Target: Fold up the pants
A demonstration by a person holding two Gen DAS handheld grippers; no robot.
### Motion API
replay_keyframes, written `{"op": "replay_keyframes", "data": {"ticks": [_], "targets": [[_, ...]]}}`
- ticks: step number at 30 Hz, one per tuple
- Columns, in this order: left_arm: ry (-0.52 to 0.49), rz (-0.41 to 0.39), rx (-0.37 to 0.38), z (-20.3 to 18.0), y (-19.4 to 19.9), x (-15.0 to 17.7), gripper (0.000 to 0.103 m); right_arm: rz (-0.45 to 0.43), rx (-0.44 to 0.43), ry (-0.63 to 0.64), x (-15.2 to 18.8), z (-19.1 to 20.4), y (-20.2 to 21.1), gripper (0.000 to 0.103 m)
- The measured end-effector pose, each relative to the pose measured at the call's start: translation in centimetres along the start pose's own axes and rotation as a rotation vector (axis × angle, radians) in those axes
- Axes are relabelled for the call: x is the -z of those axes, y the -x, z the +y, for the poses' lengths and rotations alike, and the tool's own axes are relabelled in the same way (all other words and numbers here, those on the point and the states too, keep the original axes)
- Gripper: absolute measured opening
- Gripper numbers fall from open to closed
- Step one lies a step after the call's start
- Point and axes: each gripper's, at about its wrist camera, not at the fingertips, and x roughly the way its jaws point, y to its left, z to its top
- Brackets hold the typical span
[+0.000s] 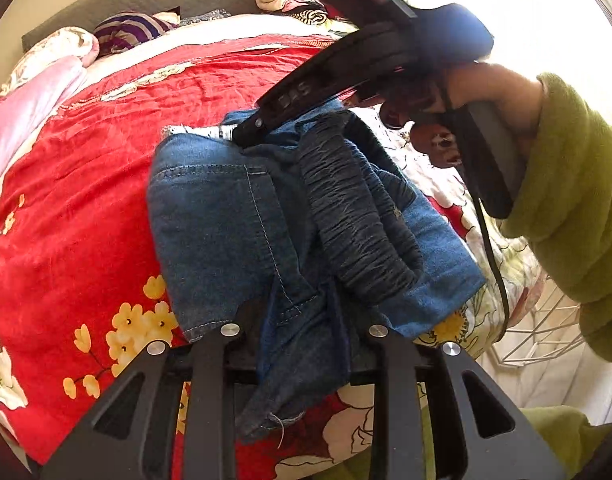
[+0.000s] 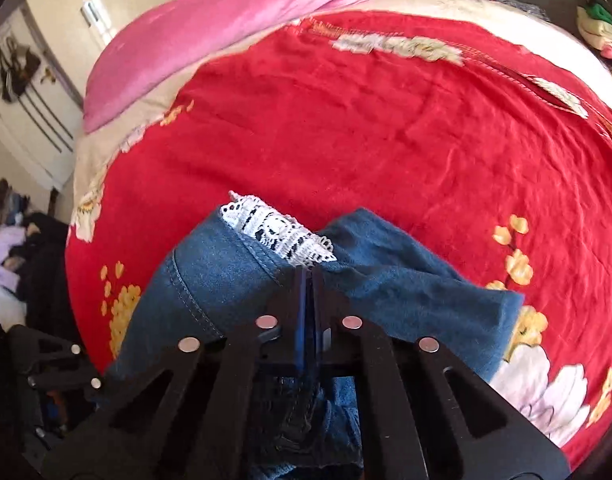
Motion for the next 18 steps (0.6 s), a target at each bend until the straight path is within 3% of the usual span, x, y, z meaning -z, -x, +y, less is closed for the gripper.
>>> {"op": "replay_keyframes", "data": {"ticks": [1, 3, 5, 9, 12, 15, 18], "targets": [[0.006, -0.001, 0.008, 0.1, 0.1, 0.0, 0.029, -0.031, -0.005, -0.020, 0.2, -0.2, 1.1, 0.005], [0.016, -0.007, 0.014, 0.2, 0.6, -0.2, 0.034, -0.096, -0.002, -0.049, 0.5, -0.5, 3.6, 0.022], [0.006, -0.021, 0.011, -0.1, 1.3, -0.4, 0.042, -0.164, 0.019, -0.068, 1.0, -0.7, 6.3, 0.033], [0.001, -0.053, 0.019, -0.4, 2.9, -1.5, 0.060, -0.261, 0.064, -0.109, 2.5, -1.3, 11.0, 0.044], [-0.008, -0.074, 0.010, -0.8, 3.8, -2.5, 0.062, -0.329, 0.097, -0.127, 3.7, -1.7, 14.1, 0.061], [-0.020, -0.090, -0.013, -1.2, 4.4, -3.4, 0.073, -0.399, 0.123, -0.131, 5.0, -1.5, 17.0, 0.069], [-0.017, -0.107, -0.049, -1.3, 4.8, -4.3, 0.076, -0.443, 0.151, -0.119, 6.2, -1.0, 19.1, 0.077]]}}
